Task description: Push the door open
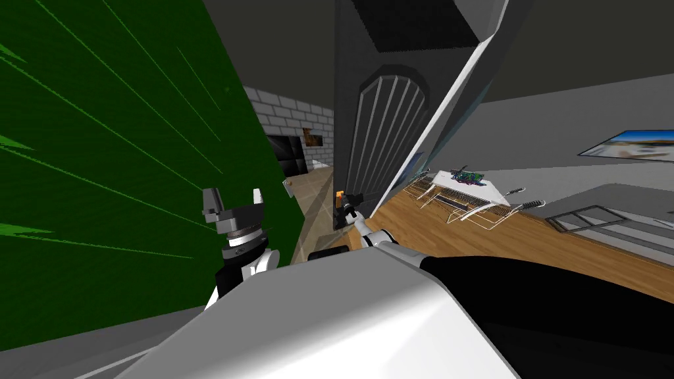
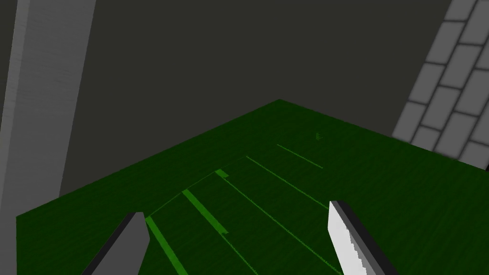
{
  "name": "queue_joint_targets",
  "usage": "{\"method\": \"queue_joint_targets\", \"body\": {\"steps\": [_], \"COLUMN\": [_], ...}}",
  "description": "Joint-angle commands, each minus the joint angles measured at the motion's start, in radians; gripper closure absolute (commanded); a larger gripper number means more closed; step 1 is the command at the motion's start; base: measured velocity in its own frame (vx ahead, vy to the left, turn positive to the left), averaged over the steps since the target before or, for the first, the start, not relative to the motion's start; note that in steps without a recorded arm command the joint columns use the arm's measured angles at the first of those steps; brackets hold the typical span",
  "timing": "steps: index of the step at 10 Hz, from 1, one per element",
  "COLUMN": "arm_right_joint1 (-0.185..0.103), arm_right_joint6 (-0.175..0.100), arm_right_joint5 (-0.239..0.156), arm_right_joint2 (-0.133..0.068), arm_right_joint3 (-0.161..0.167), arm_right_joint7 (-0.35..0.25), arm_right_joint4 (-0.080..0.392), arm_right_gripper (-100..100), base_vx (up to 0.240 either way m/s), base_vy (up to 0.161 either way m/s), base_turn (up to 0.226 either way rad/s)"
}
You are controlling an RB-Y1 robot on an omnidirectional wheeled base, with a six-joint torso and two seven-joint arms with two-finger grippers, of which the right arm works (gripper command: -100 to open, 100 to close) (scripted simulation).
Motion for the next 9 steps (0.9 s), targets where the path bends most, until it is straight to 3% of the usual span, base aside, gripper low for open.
{"method": "queue_joint_targets", "body": {"steps": [1,2,3,4,5,7,8,9], "arm_right_joint1": [0.026,0.026,0.038,0.038,0.053,0.053,0.069,0.069], "arm_right_joint6": [0.011,0.011,0.012,0.012,0.014,0.014,0.016,0.016], "arm_right_joint5": [-0.003,-0.003,-0.006,-0.006,-0.011,-0.011,-0.015,-0.015], "arm_right_joint2": [-0.008,-0.008,-0.015,-0.015,-0.024,-0.024,-0.034,-0.034], "arm_right_joint3": [-0.043,-0.043,-0.078,-0.078,-0.12,-0.12,-0.163,-0.163], "arm_right_joint7": [0.001,0.001,0.004,0.004,0.008,0.008,0.012,0.012], "arm_right_joint4": [-0.015,-0.015,-0.017,-0.017,-0.02,-0.02,-0.022,-0.042], "arm_right_gripper": [100,100,100,100,100,100,100,100], "base_vx": [-0.01,-0.005,-0.005,-0.003,-0.002,0.0,0.001,-0.009], "base_vy": [-0.021,-0.012,0.002,-0.004,-0.001,-0.005,0.004,-0.006], "base_turn": [0.351,0.114,0.208,0.133,0.315,0.042,0.215,0.182]}}
